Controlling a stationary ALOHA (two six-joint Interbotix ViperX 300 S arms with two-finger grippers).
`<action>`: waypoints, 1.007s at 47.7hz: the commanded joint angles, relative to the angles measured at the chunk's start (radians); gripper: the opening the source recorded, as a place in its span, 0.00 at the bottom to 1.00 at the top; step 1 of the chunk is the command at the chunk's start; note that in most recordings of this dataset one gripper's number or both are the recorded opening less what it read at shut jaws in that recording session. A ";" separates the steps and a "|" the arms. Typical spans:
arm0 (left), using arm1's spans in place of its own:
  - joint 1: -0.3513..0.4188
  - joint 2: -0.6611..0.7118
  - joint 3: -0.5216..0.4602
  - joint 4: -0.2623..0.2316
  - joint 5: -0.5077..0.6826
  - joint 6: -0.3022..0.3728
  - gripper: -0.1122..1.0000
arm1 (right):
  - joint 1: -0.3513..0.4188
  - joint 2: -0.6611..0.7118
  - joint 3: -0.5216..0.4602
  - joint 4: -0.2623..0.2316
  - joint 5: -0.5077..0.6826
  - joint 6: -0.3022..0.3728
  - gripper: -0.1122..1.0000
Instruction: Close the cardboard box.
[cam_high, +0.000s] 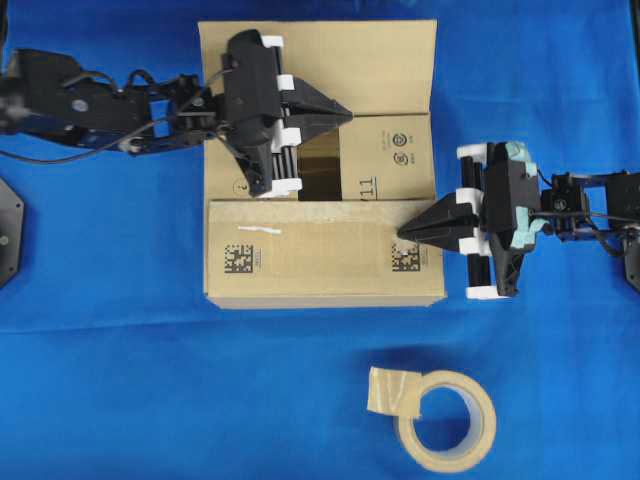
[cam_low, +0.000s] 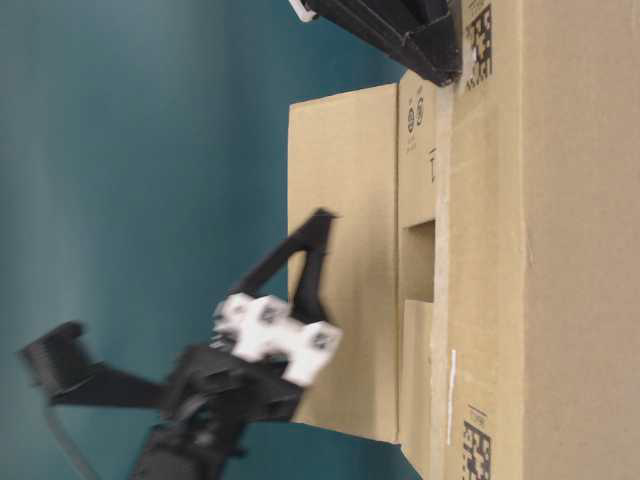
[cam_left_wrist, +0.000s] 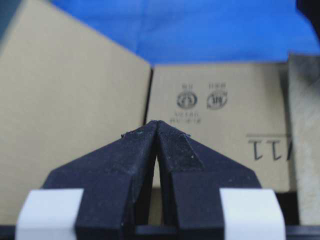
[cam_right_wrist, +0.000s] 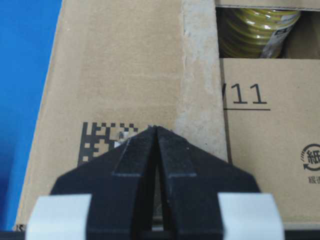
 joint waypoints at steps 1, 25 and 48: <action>0.005 -0.069 -0.034 -0.003 0.037 0.005 0.10 | -0.003 -0.005 -0.020 0.002 -0.006 0.002 0.11; 0.167 -0.057 -0.229 0.000 0.376 0.011 0.10 | -0.002 0.005 -0.028 0.002 -0.009 0.002 0.11; 0.298 0.041 -0.367 0.000 0.709 0.009 0.10 | -0.002 0.021 -0.043 0.000 -0.009 -0.005 0.11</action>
